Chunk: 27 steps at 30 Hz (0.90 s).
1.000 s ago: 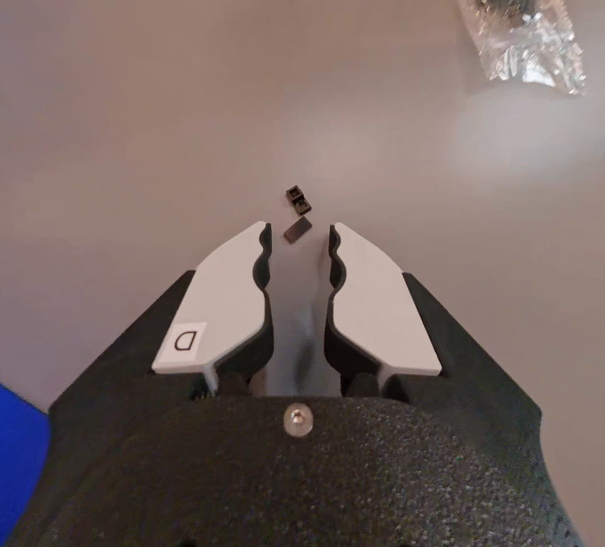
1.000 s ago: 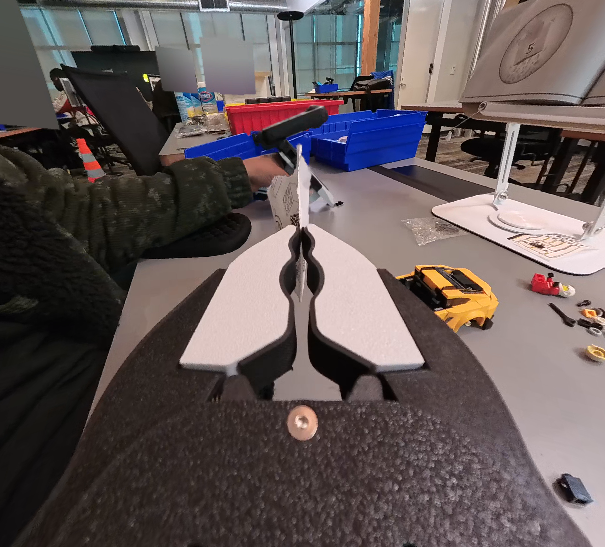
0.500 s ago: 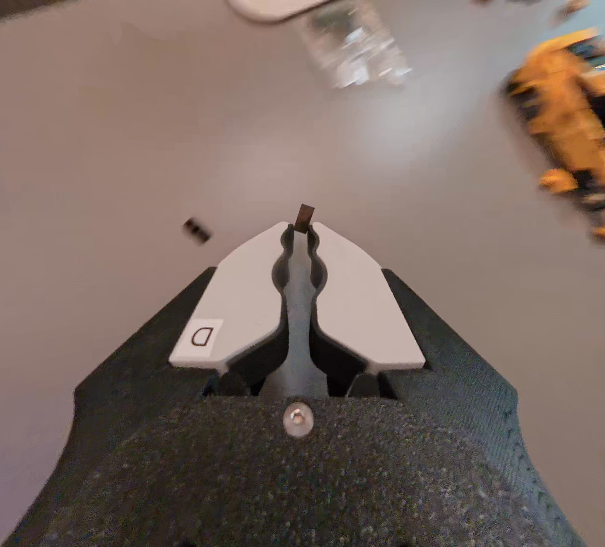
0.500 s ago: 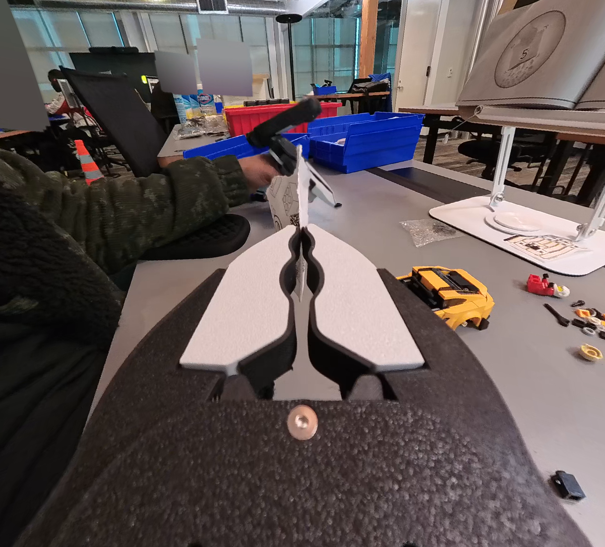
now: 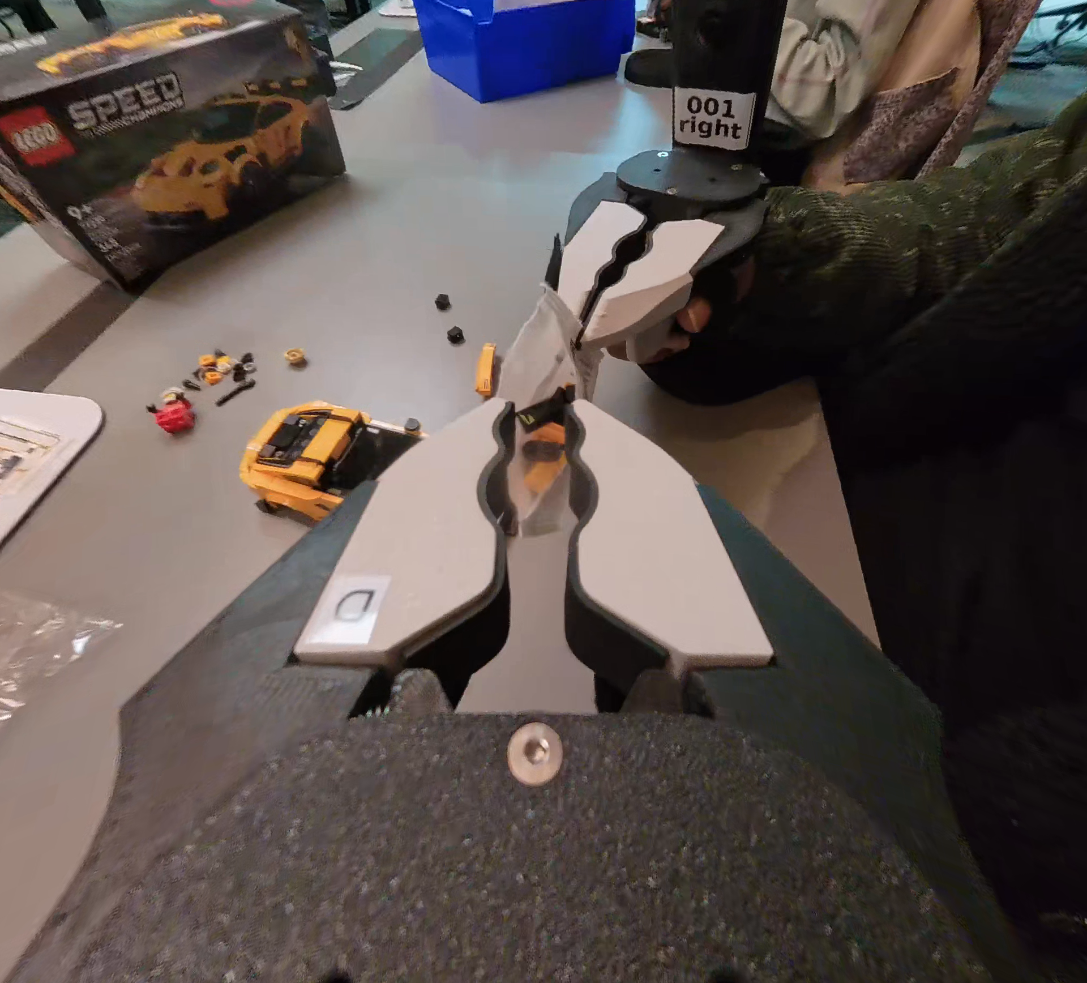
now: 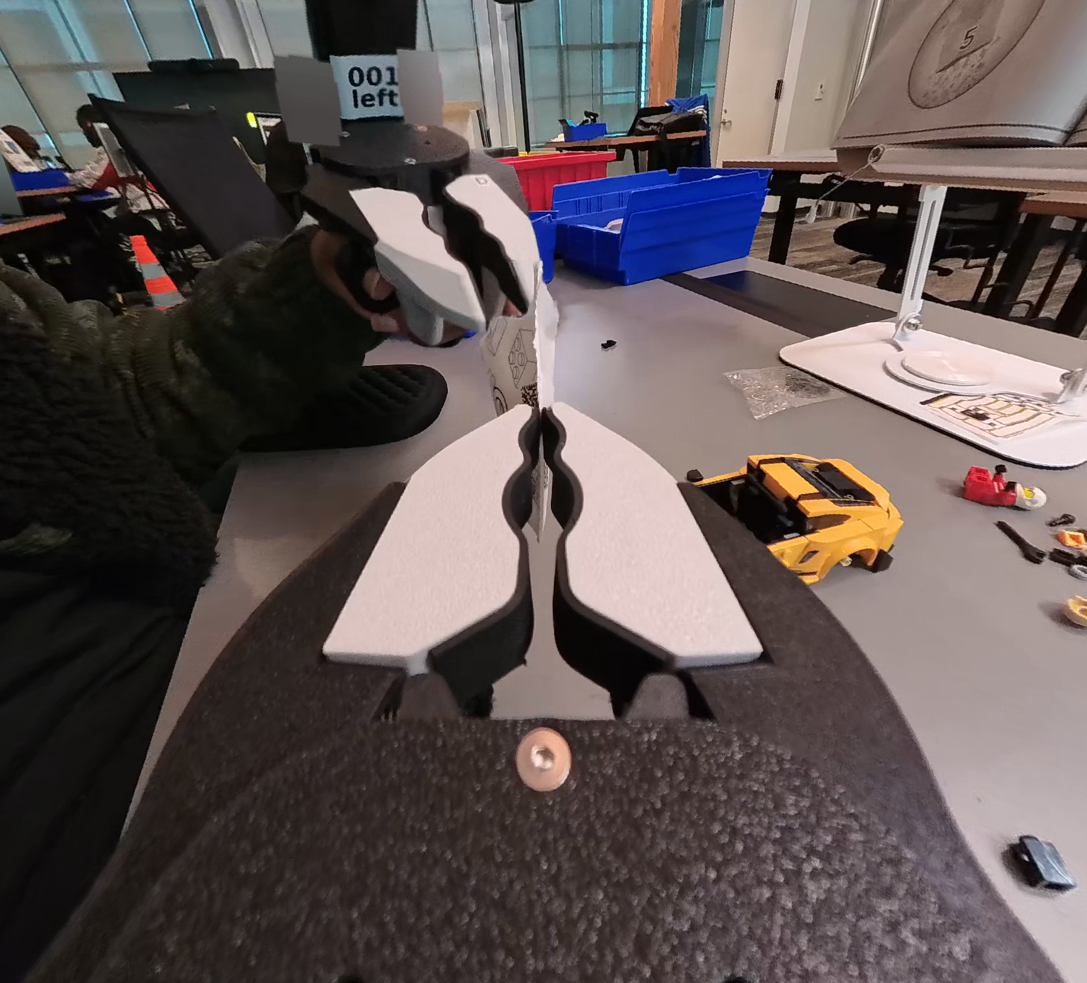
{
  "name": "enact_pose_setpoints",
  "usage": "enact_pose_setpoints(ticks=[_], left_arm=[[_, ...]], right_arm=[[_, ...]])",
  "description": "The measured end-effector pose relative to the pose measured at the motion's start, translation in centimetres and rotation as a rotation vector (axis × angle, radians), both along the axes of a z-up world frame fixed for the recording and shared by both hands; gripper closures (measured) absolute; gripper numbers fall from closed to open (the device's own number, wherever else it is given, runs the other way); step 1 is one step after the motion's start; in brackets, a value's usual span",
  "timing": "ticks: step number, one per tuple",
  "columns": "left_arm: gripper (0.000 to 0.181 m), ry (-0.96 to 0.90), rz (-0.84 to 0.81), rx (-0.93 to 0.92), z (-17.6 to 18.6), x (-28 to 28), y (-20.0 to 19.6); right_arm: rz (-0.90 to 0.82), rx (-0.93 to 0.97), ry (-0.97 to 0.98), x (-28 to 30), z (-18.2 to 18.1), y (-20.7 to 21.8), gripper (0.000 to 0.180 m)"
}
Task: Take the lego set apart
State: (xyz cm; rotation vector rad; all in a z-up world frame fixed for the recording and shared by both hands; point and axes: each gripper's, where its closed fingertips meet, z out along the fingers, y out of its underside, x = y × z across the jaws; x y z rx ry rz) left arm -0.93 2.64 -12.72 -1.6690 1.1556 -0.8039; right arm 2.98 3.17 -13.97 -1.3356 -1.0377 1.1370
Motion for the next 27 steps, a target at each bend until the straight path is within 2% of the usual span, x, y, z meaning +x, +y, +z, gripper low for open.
enact_pose_setpoints(ticks=[5,7,11,13,16,19,23,27], left_arm=[[0.159,-0.014,0.029,-0.006,-0.2,-0.9,0.7],[0.159,-0.048,0.119,0.017,0.7,-2.9,2.3],[0.161,-0.033,0.594,-0.003,-0.3,-12.9,8.9],[0.16,0.07,0.852,-0.061,-3.3,-19.4,11.3],[0.155,0.188,1.061,-0.2,-8.0,-26.1,12.2],[0.15,0.169,1.149,-0.353,-11.1,-29.1,12.5],[0.151,0.185,1.14,-0.462,-13.4,-29.3,12.7],[0.159,0.245,1.163,-0.45,-14.0,-29.6,12.9]], right_arm=[[0.0,-0.001,0.009,0.1,0.1,0.0,0.18],[-0.002,0.0,0.019,0.2,0.3,0.0,0.179],[-0.001,0.001,0.053,0.5,1.0,-0.1,0.18],[0.001,0.001,0.073,0.6,1.3,-0.1,0.179],[0.001,0.001,0.091,0.8,1.7,-0.2,0.18],[0.002,0.007,0.098,0.8,1.9,-0.3,0.18],[0.001,0.011,0.107,1.0,2.2,-0.3,0.18],[0.002,0.012,0.113,1.1,2.3,-0.4,0.18]])
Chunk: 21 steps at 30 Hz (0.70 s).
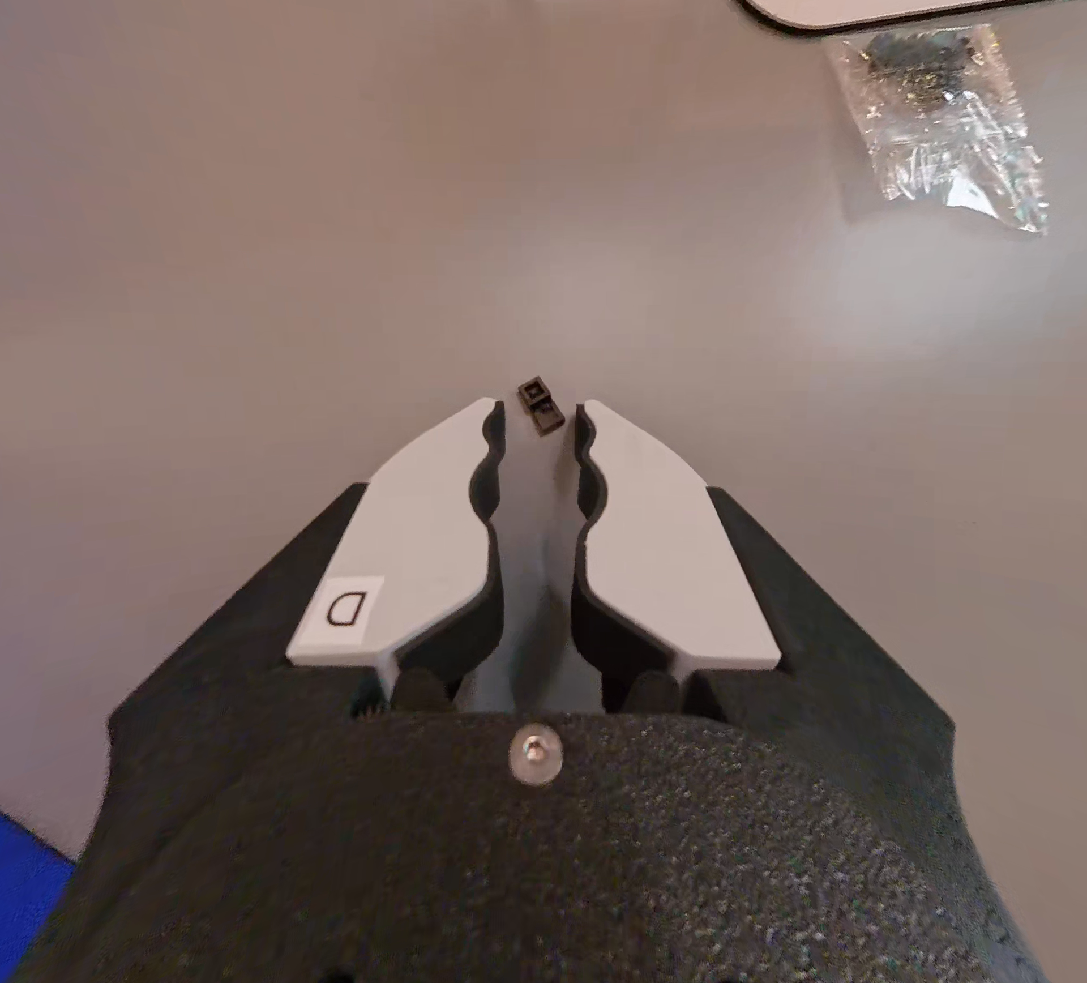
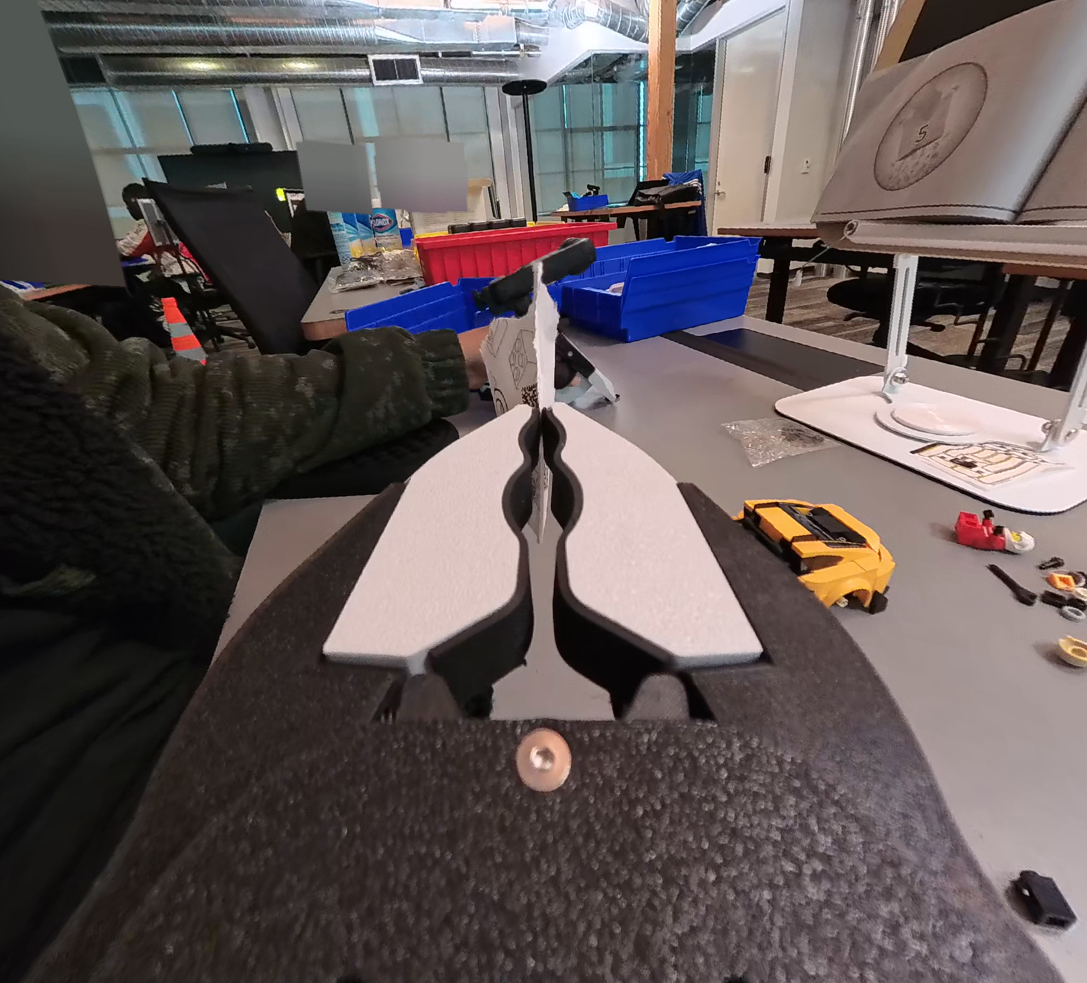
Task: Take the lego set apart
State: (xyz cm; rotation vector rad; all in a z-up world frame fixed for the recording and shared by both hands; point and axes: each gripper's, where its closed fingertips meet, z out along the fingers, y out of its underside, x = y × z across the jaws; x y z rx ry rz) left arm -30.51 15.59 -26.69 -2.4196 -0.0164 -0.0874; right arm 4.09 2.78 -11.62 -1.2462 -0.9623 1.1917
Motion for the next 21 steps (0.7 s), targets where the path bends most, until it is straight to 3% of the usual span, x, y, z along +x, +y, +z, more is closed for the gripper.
enact_pose_setpoints(ticks=[3,8,12,16,18,21], left_arm=[[0.172,0.04,-0.022,0.004,-0.1,0.0,0.3],[0.173,0.02,-0.145,0.013,0.1,2.0,0.2],[0.173,-0.218,-0.492,0.289,6.8,11.3,-0.7],[0.173,-0.353,-0.898,0.54,14.9,22.1,-6.5],[0.173,-0.359,-1.052,0.59,16.8,26.3,-9.6],[0.173,-0.292,-1.172,0.582,16.8,29.8,-12.1]], right_arm=[[0.001,0.003,-0.003,0.0,0.0,-0.1,0.179],[-0.004,0.003,-0.005,0.0,0.0,0.0,0.18],[-0.01,-0.002,-0.007,0.0,-0.1,0.2,0.179],[-0.009,-0.016,-0.018,-0.2,-0.6,0.4,0.179],[-0.009,-0.023,-0.024,-0.3,-0.8,0.5,0.179],[-0.01,-0.031,-0.022,-0.3,-0.9,0.6,0.179]])
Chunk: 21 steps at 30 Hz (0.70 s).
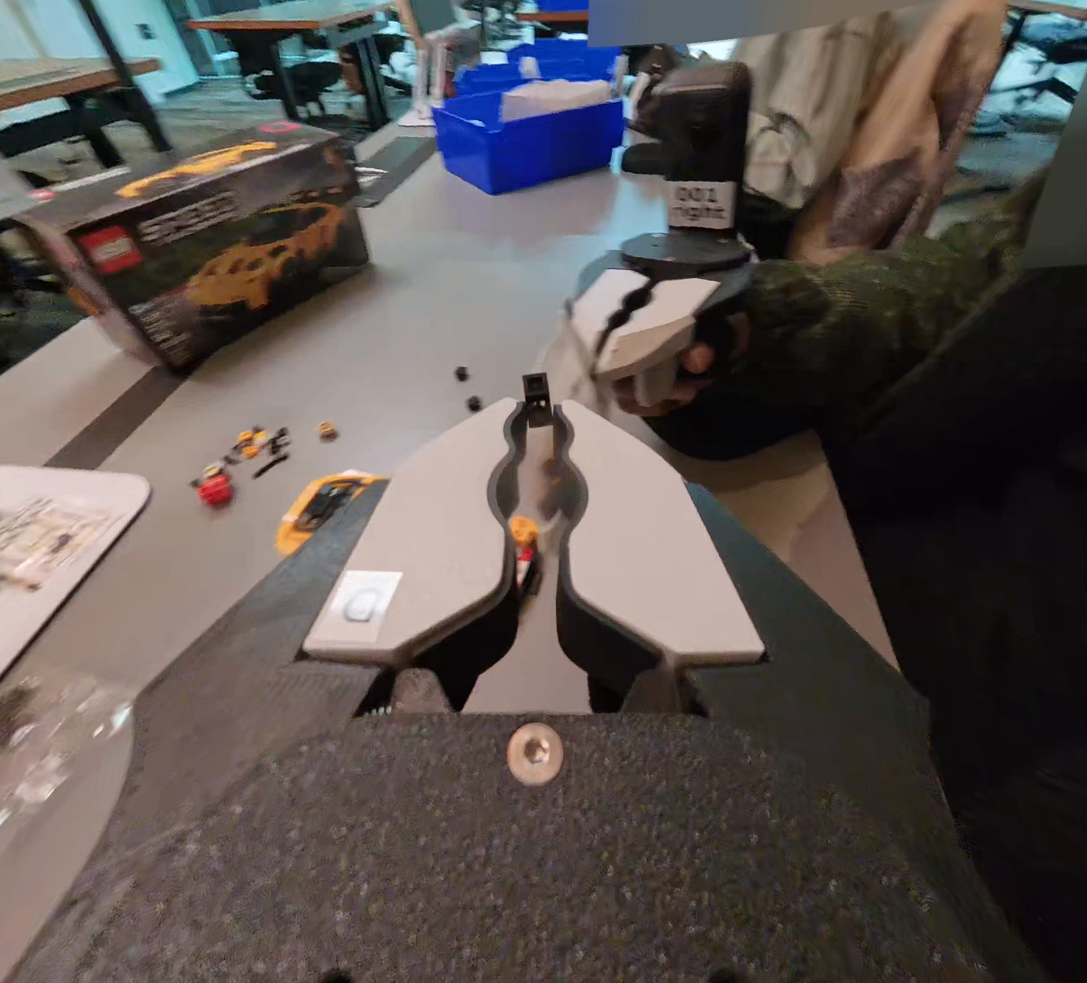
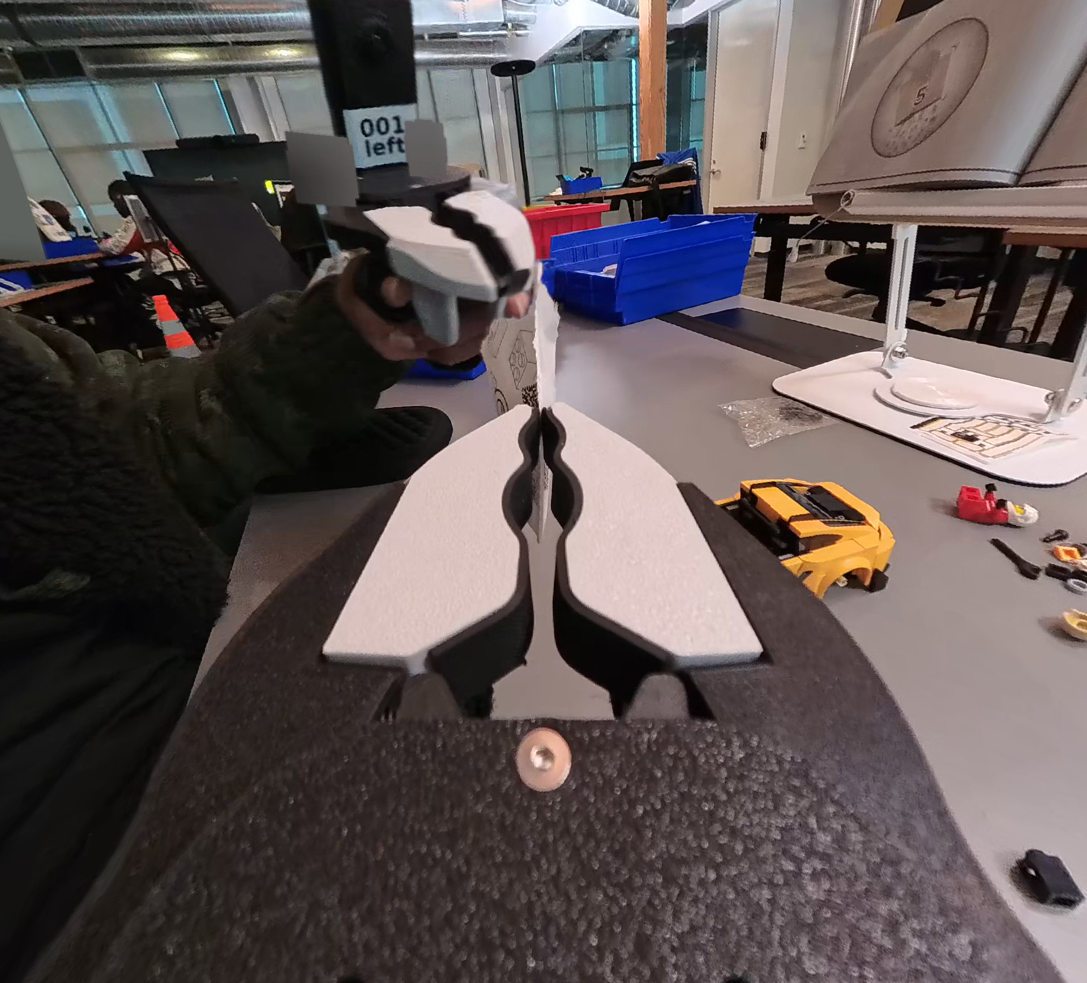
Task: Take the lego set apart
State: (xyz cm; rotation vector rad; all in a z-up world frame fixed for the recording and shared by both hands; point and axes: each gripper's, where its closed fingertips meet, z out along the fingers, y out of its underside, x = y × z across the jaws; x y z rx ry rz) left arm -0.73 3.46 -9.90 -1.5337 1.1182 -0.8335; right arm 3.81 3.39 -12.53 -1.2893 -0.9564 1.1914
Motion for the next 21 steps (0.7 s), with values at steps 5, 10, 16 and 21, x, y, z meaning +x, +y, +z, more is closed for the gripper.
enact_pose_setpoints(ticks=[5,10,16,21], left_arm=[[0.169,0.057,-0.007,-0.005,-1.4,1.5,-0.4],[0.147,-0.069,-0.036,-0.009,0.4,0.7,-0.7],[0.145,-0.12,-0.027,-0.115,-0.9,-1.6,-0.2],[0.156,-0.069,-0.113,-0.161,-3.4,1.4,-1.7]], right_arm=[[0.004,0.001,0.008,0.0,0.1,-0.1,0.179],[0.007,0.005,0.036,0.3,0.6,-0.2,0.179],[0.036,-0.014,0.173,1.4,2.6,-0.4,0.179],[0.065,-0.101,0.332,3.1,4.2,0.2,0.18]])
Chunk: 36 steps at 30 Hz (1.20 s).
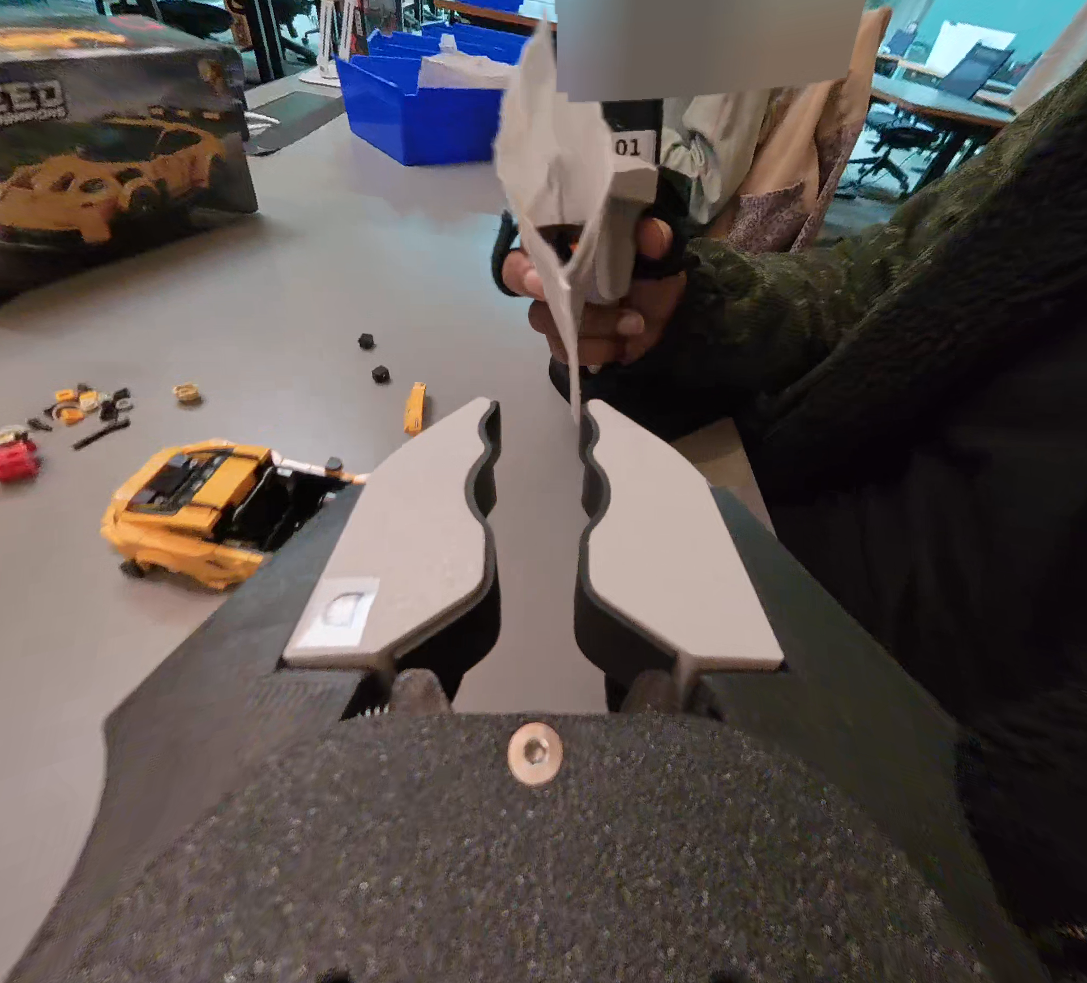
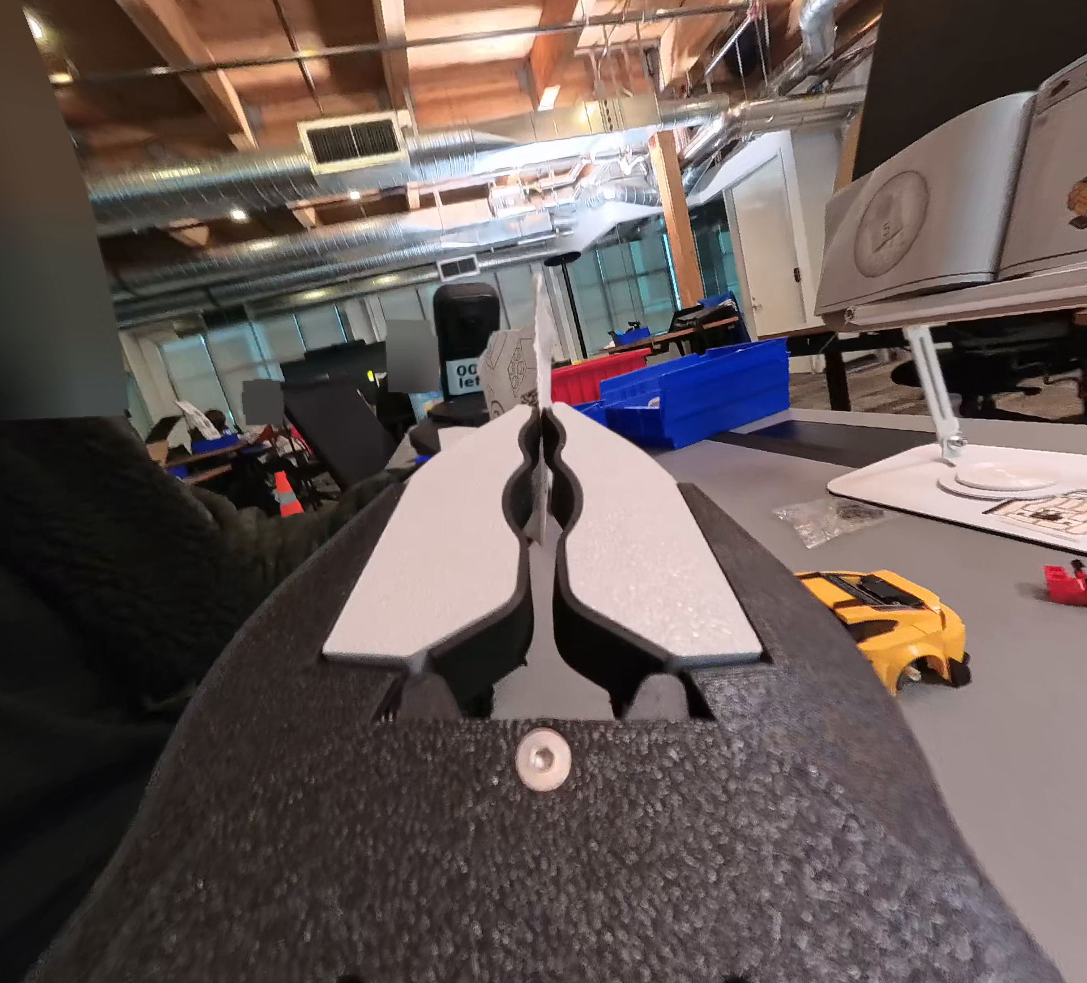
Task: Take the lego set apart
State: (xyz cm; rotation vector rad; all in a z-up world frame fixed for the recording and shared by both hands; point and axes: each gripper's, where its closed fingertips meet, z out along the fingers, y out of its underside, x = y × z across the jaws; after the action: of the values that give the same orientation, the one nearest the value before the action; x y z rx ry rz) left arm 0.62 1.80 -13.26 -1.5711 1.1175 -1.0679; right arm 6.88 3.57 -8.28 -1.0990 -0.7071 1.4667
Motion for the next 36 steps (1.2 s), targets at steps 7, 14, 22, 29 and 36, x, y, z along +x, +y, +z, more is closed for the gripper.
enact_pose_setpoints(ticks=[7,14,22,29,36], left_arm=[[0.181,-0.069,0.069,0.101,3.0,0.2,0.4],[0.181,0.037,0.038,0.158,2.0,-1.6,-0.5],[0.181,0.029,0.059,0.157,2.1,-2.0,-0.1],[0.18,0.087,0.074,0.118,0.9,-2.2,0.4],[0.18,0.046,0.042,0.094,1.6,-2.3,-0.3]], right_arm=[[-0.008,-0.003,-0.108,-0.9,-1.5,0.4,0.179],[-0.031,0.127,-0.346,-3.1,-4.5,-0.5,0.179],[0.004,0.144,-0.396,-3.3,-4.9,-1.0,0.18],[0.012,0.123,-0.351,-2.9,-4.0,-0.9,0.18],[0.041,0.128,-0.353,-3.1,-3.8,-1.4,0.18]])
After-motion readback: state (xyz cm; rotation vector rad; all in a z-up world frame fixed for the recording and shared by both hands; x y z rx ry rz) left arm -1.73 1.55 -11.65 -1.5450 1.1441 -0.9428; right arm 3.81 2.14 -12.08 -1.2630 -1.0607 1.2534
